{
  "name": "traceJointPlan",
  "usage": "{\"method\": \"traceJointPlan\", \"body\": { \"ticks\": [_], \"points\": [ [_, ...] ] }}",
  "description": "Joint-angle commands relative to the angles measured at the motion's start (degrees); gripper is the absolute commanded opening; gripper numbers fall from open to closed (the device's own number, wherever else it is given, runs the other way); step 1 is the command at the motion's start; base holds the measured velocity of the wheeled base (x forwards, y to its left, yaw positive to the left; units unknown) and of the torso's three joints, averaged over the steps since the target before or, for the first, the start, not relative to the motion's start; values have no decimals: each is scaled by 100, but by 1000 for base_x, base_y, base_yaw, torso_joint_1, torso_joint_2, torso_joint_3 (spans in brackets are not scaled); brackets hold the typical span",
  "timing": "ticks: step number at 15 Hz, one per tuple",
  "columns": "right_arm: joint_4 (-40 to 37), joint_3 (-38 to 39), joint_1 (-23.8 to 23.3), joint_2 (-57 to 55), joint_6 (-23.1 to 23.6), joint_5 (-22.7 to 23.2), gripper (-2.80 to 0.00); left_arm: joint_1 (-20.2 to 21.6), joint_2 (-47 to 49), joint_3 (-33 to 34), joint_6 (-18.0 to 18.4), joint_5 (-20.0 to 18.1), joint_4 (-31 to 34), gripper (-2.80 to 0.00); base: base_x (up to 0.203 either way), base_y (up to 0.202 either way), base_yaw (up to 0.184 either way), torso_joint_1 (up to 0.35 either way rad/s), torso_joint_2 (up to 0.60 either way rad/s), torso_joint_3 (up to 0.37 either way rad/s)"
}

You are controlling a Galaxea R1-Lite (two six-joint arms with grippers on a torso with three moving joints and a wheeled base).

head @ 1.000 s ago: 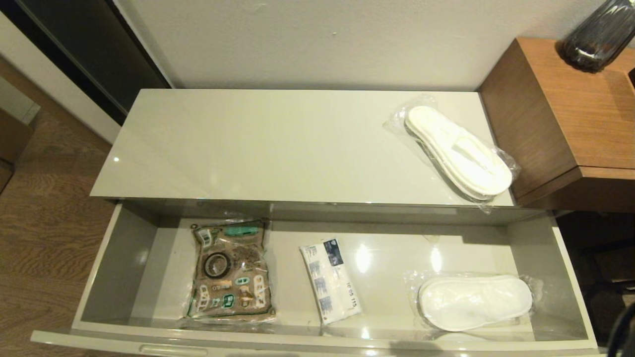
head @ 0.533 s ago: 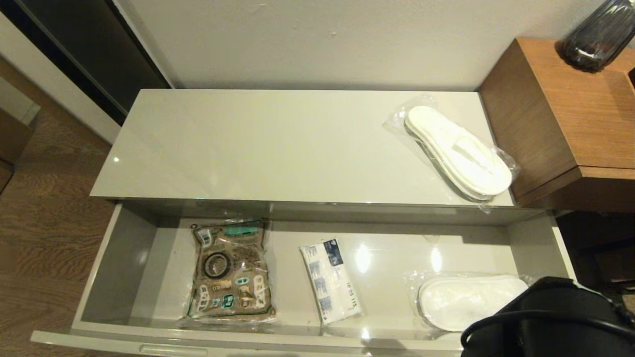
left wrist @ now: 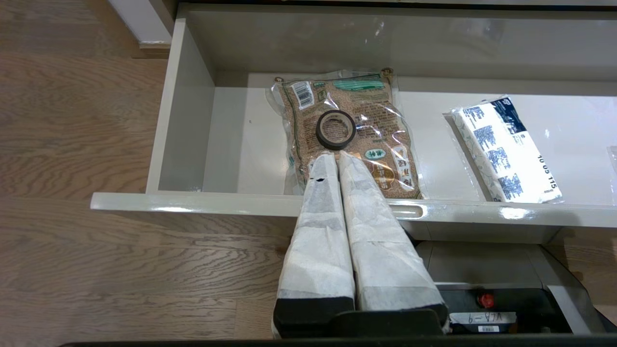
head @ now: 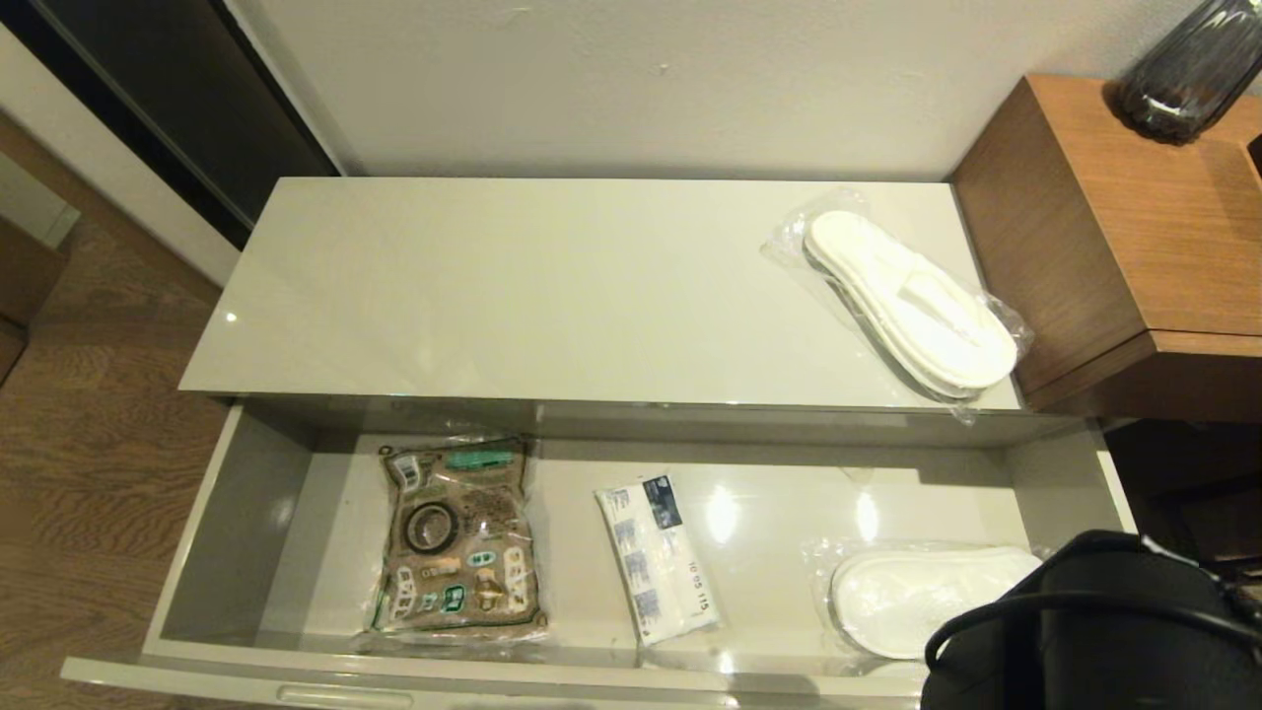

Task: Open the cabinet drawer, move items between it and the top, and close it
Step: Close the drawer

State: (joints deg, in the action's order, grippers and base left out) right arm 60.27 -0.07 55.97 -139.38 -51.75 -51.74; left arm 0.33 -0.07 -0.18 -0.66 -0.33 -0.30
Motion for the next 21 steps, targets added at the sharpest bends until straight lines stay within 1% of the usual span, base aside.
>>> {"method": "traceJointPlan", "body": {
  "ticks": [1, 2, 3, 4, 6, 7, 10, 11, 12, 13, 14, 15, 16, 17, 19, 21],
  "points": [
    [1321, -17, -682, 503, 1491, 309, -280, 2, 7, 1, -4, -2, -5, -280, 0, 0, 0, 0, 0, 0],
    [1948, -25, -1141, 611, 2208, 585, -280, 2, 7, 1, -4, -2, -5, -280, 0, 0, 0, 0, 0, 0],
    [2368, -44, -1517, 664, 2688, 862, -280, 2, 7, 1, -4, -2, 0, -280, 0, 0, 0, 0, 0, 0],
    [2600, -80, -1836, 711, 3045, 1135, -280, 2, 7, 1, 4, -2, -5, -280, 0, 0, 0, 0, 0, 0],
    [2730, -352, -2322, 922, 3530, 1619, -280, 2, 7, 1, -4, -2, -5, -280, 0, 0, 0, 0, 0, 0],
    [2736, -551, -2543, 1078, 3849, 1831, -280, 2, 7, 1, -4, -2, -5, -280, 0, 0, 0, 0, 0, 0],
    [2739, -882, -2781, 1357, 4476, 2168, -280, 2, 7, 1, -4, -2, -5, -280, 0, 0, 0, 0, 0, 0],
    [2739, -969, -3053, 1415, 4764, 2310, -280, 2, 7, 1, -4, -2, -5, -280, 0, 0, 0, 0, 0, 0],
    [2739, -1030, -3144, 1457, 4929, 2414, -280, 2, 7, 1, -4, -2, -5, -280, 0, 0, 0, 0, 0, 0],
    [2739, -1030, -3144, 1457, 4929, 2414, -280, 2, 7, 1, -4, -2, -5, -280, 0, 0, 0, 0, 0, 0],
    [2708, -1091, -3229, 1467, 5031, 2558, -280, 2, 7, 1, -4, -2, -5, -280, 0, 0, 0, 0, 0, 0],
    [2583, -1220, -3548, 1517, 5166, 2789, -280, 2, 7, 1, -4, -2, -5, -280, 0, 0, 0, 0, 0, 0],
    [2271, -1354, -3803, 1728, 5261, 2967, -280, 2, 7, 1, -4, -2, -5, -280, 0, 0, 0, 0, 0, 0],
    [2026, -1459, -3924, 1853, 5332, 3116, -280, 2, 7, 1, -4, -2, -5, -280, 0, 0, 0, 0, 0, 0],
    [1868, -1583, -3997, 2128, 5196, 3119, -280, 2, 7, 1, -4, -2, -5, -280, 0, 0, 0, 0, 0, 0],
    [1777, -1431, -4039, 2550, 5230, 3151, -280, 2, 7, 1, -4, -2, -5, -280, 0, 0, 0, 0, 0, 0]
  ]
}}
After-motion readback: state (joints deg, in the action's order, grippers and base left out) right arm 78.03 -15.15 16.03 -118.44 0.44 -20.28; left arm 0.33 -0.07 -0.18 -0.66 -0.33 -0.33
